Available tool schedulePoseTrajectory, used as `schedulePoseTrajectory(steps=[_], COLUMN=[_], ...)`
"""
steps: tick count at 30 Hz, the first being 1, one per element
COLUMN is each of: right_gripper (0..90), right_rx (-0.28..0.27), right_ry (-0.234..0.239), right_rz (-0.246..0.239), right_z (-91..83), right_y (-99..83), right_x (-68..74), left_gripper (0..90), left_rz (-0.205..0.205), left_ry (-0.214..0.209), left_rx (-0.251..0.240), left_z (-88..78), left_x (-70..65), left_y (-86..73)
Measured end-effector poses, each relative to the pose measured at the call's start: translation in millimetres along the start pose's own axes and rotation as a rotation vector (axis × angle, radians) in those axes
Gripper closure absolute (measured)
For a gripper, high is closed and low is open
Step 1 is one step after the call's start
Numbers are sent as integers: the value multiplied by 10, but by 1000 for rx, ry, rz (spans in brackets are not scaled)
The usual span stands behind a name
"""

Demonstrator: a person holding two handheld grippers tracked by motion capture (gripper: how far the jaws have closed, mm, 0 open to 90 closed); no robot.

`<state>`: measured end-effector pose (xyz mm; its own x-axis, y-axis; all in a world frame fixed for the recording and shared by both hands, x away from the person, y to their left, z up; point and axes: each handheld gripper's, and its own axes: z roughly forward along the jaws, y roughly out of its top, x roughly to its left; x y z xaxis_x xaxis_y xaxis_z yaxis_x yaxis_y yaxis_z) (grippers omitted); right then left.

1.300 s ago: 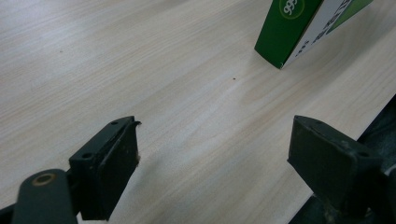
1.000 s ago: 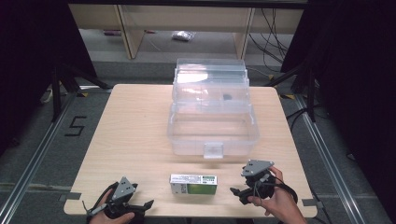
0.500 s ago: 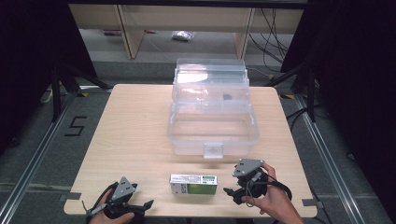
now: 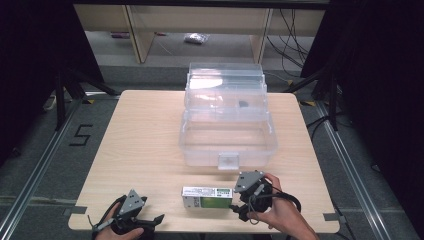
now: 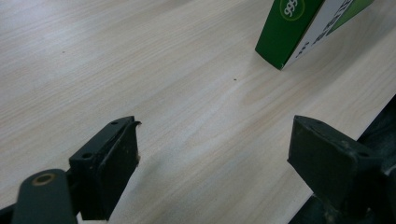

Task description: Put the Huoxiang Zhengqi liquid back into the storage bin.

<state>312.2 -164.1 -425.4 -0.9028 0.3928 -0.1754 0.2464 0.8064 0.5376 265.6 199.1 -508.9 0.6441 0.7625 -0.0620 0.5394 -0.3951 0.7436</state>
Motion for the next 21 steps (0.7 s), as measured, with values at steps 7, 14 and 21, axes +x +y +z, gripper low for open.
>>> schedulePoseTrajectory(steps=[7,14,21], right_gripper=[179,181,183], right_rx=[24,74,111], right_ry=[20,53,73], right_rz=[-43,-84,-120], right_z=[39,143,274], right_y=[178,367,541], right_x=[45,78,76], left_gripper=[154,154,154], left_rz=[2,-2,-9], left_ry=[-10,-10,-21], left_rx=[8,-4,5], left_z=[-14,-7,-19], left_x=[10,2,-2], left_y=[6,0,3])
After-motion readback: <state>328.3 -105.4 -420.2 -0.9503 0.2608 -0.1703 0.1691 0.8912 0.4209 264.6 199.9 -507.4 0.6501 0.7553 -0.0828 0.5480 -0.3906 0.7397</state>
